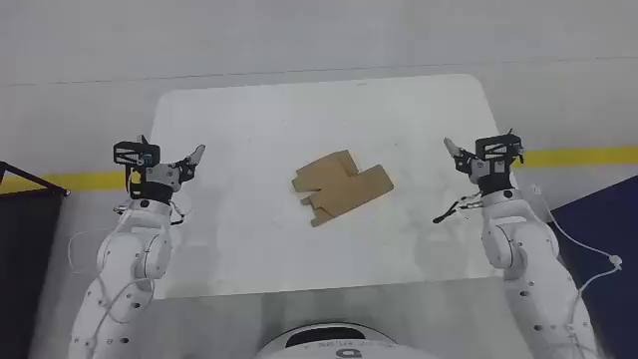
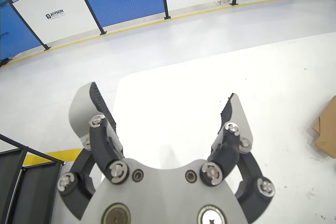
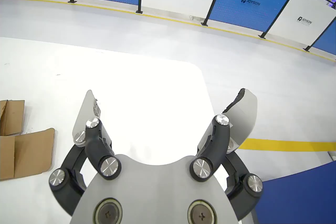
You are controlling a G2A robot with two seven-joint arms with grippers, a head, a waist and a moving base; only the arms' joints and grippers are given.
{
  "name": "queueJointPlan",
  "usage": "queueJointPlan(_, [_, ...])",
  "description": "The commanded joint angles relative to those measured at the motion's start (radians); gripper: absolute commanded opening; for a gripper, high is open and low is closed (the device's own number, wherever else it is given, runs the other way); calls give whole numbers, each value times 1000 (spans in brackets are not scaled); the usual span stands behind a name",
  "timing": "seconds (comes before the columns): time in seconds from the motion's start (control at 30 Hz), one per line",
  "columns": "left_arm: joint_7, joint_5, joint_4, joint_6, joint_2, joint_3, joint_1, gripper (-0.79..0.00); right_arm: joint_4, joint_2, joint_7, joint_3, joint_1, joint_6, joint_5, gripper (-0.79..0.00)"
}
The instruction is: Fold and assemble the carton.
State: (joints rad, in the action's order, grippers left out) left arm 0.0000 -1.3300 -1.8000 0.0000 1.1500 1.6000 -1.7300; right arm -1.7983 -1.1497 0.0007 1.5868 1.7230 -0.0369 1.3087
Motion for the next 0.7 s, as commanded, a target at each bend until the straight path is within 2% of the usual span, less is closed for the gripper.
queueJointPlan(0.0, [0,0,0,0,0,0,0,0,11,3,13,-13,-14,-147,-46,0])
queueJointPlan(0.17, [0,0,0,0,0,0,0,0,58,13,89,-28,-58,-472,-203,0])
queueJointPlan(0.23, [0,0,0,0,0,0,0,0,101,15,139,-49,-80,-587,-331,0])
queueJointPlan(0.27, [0,0,0,0,0,0,0,0,129,15,175,-63,-95,-644,-422,-52])
queueJointPlan(0.33, [0,0,0,0,0,0,0,0,175,16,262,-90,-131,-723,-580,-86])
queueJointPlan(0.37, [0,0,0,0,0,0,0,0,196,17,306,-105,-148,-749,-647,-120])
queueJointPlan(0.43, [0,0,0,0,0,0,0,0,225,19,385,-131,-181,-755,-740,-135])
queueJointPlan(0.53, [0,0,0,0,0,0,0,0,247,18,444,-171,-222,-723,-758,-74])
queueJointPlan(0.6, [0,0,0,0,0,0,0,0,273,16,463,-199,-250,-711,-764,-74])
queueJointPlan(0.67, [0,0,0,0,0,0,0,0,321,12,480,-229,-288,-705,-777,-172])
